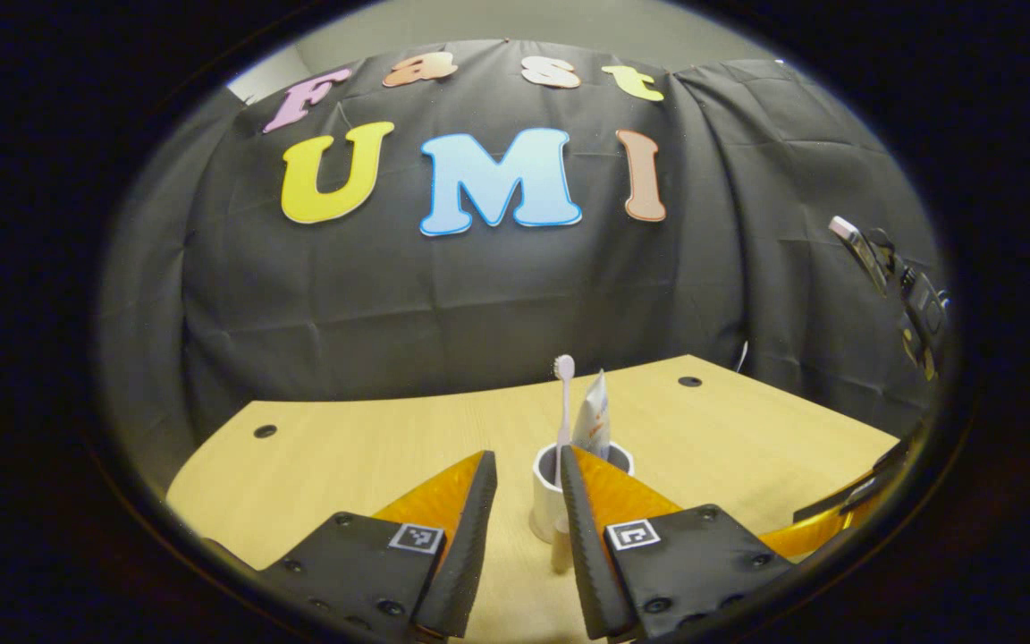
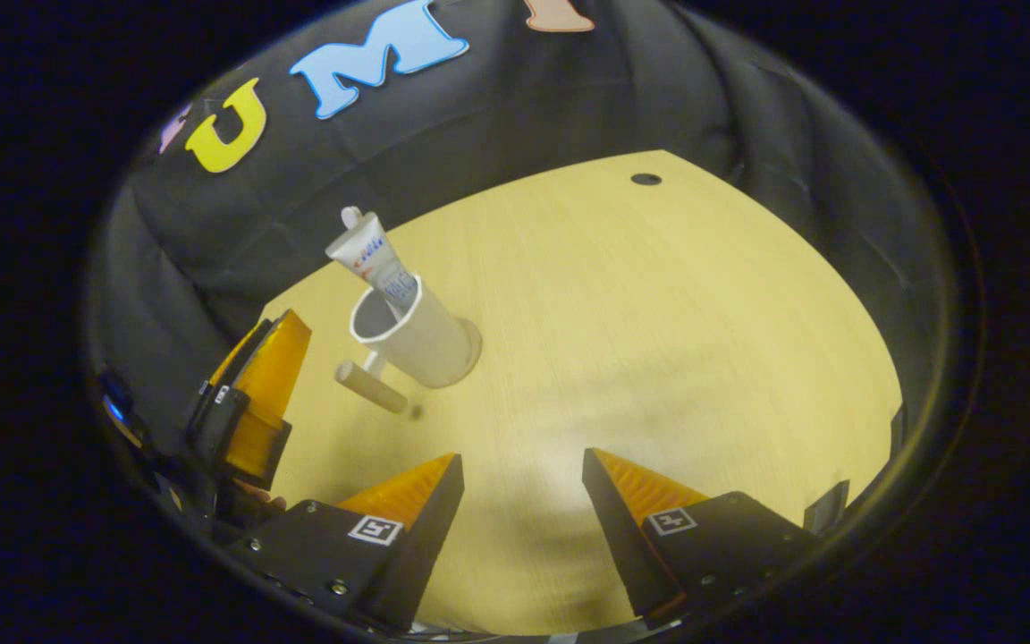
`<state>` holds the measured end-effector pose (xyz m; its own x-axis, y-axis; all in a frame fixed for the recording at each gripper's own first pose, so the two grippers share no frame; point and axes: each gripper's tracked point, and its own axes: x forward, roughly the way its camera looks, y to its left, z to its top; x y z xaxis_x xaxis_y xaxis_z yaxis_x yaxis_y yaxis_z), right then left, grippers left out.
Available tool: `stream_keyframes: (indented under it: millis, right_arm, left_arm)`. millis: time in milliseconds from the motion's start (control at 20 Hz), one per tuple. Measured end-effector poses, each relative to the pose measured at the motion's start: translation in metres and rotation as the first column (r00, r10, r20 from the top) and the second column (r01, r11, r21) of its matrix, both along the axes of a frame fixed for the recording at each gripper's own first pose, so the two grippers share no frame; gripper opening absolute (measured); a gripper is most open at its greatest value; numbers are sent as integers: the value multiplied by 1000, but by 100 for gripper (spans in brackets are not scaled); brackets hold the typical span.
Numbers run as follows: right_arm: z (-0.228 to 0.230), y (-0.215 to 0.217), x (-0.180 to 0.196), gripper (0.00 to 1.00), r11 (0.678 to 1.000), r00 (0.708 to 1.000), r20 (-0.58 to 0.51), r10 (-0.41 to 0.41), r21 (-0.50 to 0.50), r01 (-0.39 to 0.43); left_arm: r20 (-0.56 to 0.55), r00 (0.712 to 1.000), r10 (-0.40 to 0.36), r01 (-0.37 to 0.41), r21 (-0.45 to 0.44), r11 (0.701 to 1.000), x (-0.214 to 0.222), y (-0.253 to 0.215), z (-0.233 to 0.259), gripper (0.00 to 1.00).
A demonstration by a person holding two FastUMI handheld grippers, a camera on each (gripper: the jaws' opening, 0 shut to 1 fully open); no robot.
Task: Put the toothbrush and toothpaste on the desktop into the cup, then pick up the cup and place it on the coaster on the desktop.
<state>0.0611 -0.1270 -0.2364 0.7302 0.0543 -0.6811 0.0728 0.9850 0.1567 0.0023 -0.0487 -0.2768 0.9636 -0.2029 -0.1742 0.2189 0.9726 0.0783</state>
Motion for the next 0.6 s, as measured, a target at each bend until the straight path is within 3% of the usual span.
stream_keyframes:
  millis: [150,200,350,600]
  right_arm:
    - [47,17,16,83,1000,994,106,24,-9,-23]
    - [63,24,21,84,1000,989,144,30,-7,-29]
    - [109,50,32,83,998,969,240,57,13,-62]
    - [185,72,44,83,994,904,412,112,-44,-103]
  left_arm:
    - [18,1000,20,-21,48,999,-2,14,37,44]
    - [18,1000,25,-26,55,998,-4,18,51,52]
    - [29,998,55,-56,25,998,-16,30,98,51]
    - [49,989,142,-144,27,989,-38,58,169,51]
